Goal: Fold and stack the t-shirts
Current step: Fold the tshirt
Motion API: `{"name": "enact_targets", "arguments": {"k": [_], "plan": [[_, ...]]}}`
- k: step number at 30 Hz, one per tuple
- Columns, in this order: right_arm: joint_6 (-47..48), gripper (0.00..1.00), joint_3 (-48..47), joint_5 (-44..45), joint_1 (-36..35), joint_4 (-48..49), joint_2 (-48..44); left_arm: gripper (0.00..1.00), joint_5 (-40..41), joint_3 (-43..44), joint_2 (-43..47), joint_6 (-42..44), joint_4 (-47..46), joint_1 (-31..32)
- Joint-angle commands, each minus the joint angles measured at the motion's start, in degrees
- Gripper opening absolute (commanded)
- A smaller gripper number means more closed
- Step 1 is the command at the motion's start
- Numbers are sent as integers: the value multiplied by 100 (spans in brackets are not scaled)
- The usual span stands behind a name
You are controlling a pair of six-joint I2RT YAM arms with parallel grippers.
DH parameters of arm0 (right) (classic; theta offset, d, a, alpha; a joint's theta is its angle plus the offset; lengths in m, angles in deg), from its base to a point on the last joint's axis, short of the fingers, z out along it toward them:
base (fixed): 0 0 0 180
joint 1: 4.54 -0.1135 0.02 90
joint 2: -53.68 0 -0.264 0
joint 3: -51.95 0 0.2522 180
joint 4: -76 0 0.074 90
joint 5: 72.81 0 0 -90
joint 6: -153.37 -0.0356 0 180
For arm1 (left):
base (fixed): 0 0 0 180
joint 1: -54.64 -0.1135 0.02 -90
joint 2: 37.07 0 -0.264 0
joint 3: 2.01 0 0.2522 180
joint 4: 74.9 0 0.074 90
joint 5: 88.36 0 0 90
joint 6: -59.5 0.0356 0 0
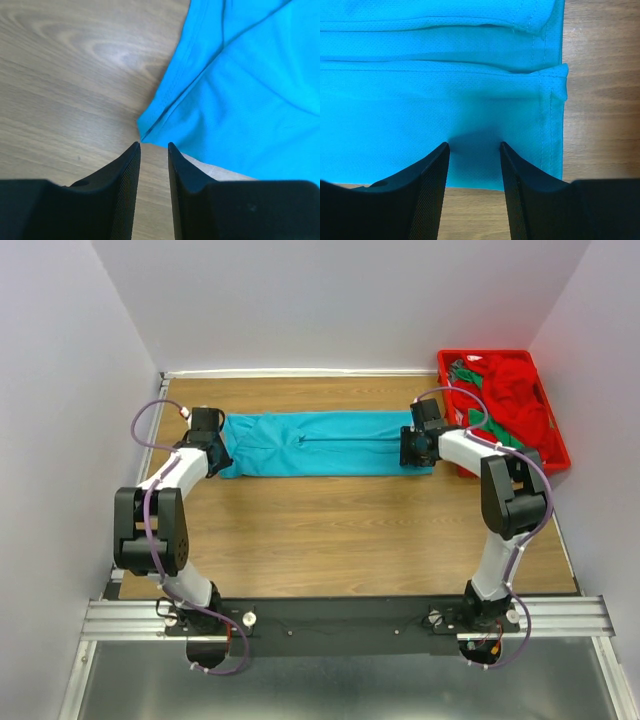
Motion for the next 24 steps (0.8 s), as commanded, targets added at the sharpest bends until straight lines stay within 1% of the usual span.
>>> {"name": "enact_targets", "arguments": {"k": [1, 3, 4, 6, 12, 16, 20, 23, 24], "plan": [[11, 53, 247, 65, -22, -187, 33, 37, -67, 317, 262, -71, 129, 87], [-15, 53, 273, 4, -30, -187, -2, 37, -68, 501, 174, -150, 138, 297], [-24, 53, 282, -23, -22, -187, -2, 37, -51, 563, 8, -177, 155, 507], [-59, 53, 300, -40, -22, -196, -11, 37, -103, 695, -221, -273, 199, 579], [-24, 53, 449, -14, -13, -187, -29, 37, -15, 687, -845, -274, 32, 518], [-103, 53, 511, -67, -4, -231, -29, 37, -112, 608, -1100, -300, -38, 465], [-217, 54, 625, -128, -4, -441, -178, 37, 11, 511, -1329, -230, -64, 369], [-332, 55, 905, -417, -4, -626, -406, 37, 20, 651, -1592, -63, 50, 167], [-358, 55, 985, -584, -4, -748, -529, 37, -6, 817, -1654, 68, 85, 123]]}}
